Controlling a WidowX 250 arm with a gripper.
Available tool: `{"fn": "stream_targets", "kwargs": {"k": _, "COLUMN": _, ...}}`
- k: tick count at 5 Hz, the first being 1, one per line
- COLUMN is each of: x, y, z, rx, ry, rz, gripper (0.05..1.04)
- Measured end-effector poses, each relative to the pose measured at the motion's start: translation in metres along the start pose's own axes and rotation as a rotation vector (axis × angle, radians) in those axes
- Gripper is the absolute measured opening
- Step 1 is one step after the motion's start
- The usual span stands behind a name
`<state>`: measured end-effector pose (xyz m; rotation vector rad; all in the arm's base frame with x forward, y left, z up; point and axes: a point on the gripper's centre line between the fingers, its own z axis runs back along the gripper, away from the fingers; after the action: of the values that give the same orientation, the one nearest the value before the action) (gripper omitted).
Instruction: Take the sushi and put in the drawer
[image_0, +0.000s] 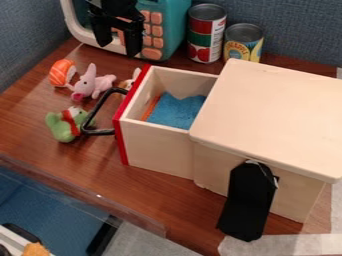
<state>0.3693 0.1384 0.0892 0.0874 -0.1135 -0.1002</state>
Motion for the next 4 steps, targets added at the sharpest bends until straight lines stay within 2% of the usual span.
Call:
{"fn": "stream_targets", "kwargs": {"k": 1, "x": -0.004, "y": -0.002, "z": -0.014, "rx": -0.020, "ry": 0.040, "rz": 0.004, "gripper": 1.000}}
{"fn": "stream_targets", "kwargs": {"k": 2, "x": -0.005, "y": 0.027, "z": -0.022, "rx": -0.027, "ry": 0.054, "rz": 0.112, "gripper": 1.000}}
{"fn": "stream_targets", "kwargs": {"k": 3, "x": -0.017, "y": 0.077, "z": -0.028, "rx": -0.004, "ry": 0.076, "rz": 0.263, "gripper": 1.000}}
{"fn": "stream_targets", "kwargs": {"k": 4, "x": -0.032, "y": 0.108, "z": -0.030, "rx": 0.044, "ry": 0.066, "rz": 0.375, "gripper": 1.000}}
